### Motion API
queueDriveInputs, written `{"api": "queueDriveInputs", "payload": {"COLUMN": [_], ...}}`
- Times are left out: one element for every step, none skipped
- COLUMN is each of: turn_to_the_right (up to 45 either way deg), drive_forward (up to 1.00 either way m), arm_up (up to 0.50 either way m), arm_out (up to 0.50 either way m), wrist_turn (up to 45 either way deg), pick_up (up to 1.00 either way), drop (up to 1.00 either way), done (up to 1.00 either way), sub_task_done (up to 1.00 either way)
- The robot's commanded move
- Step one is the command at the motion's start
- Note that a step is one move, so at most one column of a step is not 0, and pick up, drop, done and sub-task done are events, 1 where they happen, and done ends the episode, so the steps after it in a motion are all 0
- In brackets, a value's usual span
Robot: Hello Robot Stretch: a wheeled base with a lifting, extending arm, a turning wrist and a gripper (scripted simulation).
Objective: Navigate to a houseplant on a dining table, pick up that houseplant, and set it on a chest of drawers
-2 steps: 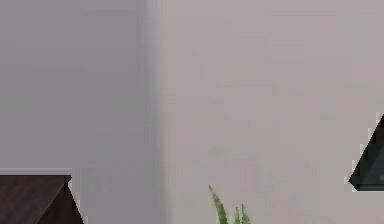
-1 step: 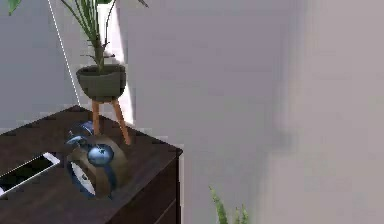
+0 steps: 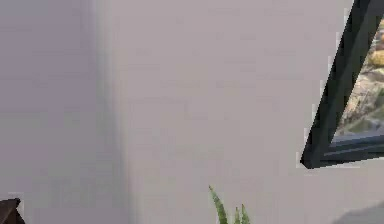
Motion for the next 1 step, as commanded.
{"api": "queueDriveInputs", "payload": {"turn_to_the_right": [45.0], "drive_forward": [0.00], "arm_up": [0.00], "arm_out": [0.00], "wrist_turn": [0.0], "pick_up": [0.00], "drop": [0.00], "done": [0.00], "sub_task_done": [0.00]}}
